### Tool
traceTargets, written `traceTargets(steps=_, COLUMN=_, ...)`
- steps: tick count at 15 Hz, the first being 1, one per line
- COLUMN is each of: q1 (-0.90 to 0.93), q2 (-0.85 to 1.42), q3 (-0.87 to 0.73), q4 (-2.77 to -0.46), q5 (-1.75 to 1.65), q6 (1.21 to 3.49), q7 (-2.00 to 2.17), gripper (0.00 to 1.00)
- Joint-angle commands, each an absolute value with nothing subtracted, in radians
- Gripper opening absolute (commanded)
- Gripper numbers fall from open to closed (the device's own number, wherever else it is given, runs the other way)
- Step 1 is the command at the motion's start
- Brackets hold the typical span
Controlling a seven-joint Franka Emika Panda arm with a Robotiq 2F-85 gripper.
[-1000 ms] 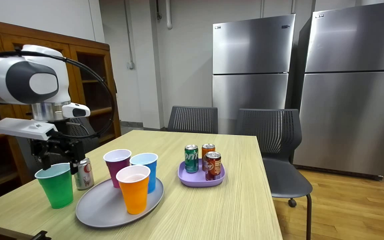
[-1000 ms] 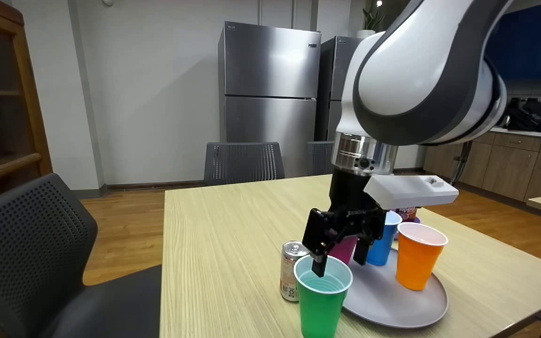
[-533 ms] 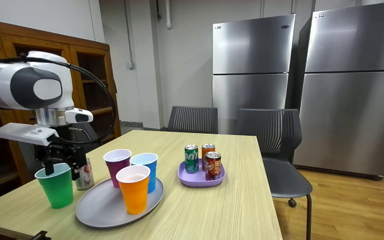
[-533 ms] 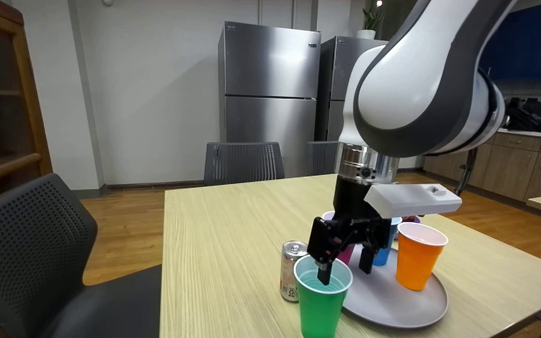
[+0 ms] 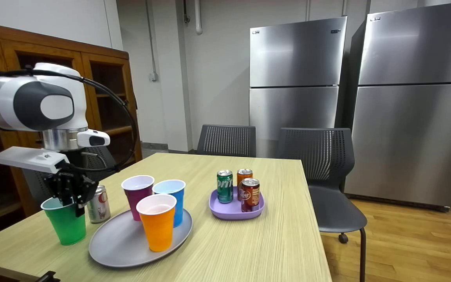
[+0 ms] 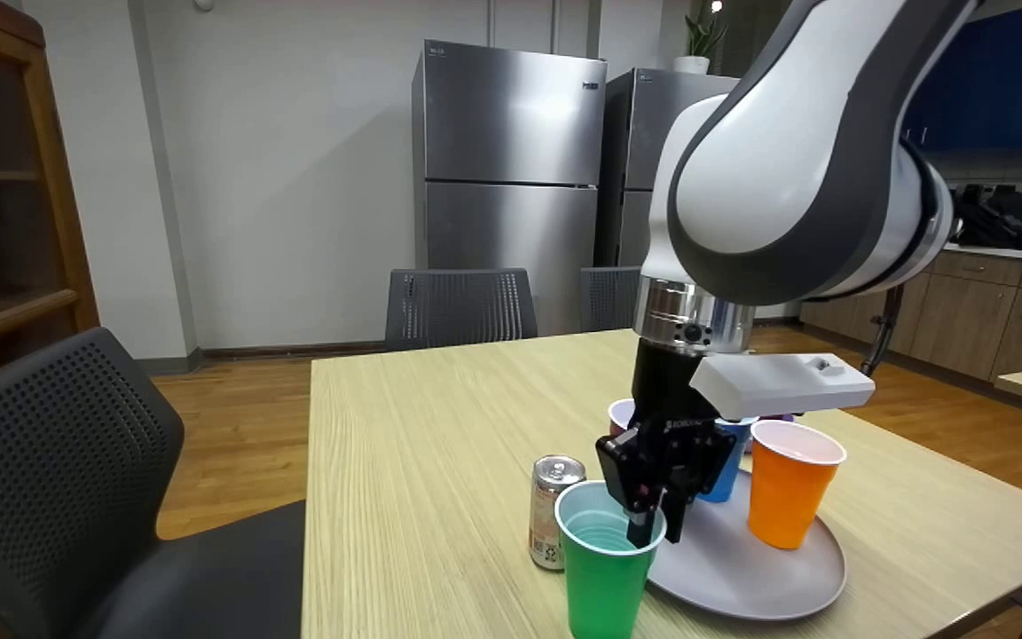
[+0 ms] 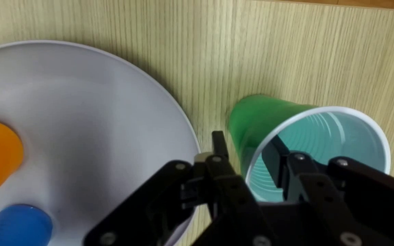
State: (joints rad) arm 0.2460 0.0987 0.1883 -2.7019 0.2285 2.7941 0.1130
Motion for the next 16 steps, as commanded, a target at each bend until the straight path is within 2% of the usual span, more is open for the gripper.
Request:
traceTargets(steps=1, q1=0.239, q2=0.082, q3=0.203, q4=-2.706, q5=0.214, q6=2.784, q7=0.160, gripper=0.05)
traceTargets(steps=2, q1=0.240, q2=0.078, q3=0.204, q4=-2.708, q5=0.215, q6=2.782, q7=0.165, gripper=0.00)
traceTargets(steps=16, q1=0.238, q2=-0.075, q3=0.208, q4=-2.774, q5=0.232, q6=2.772, q7=0.247, gripper=0.01)
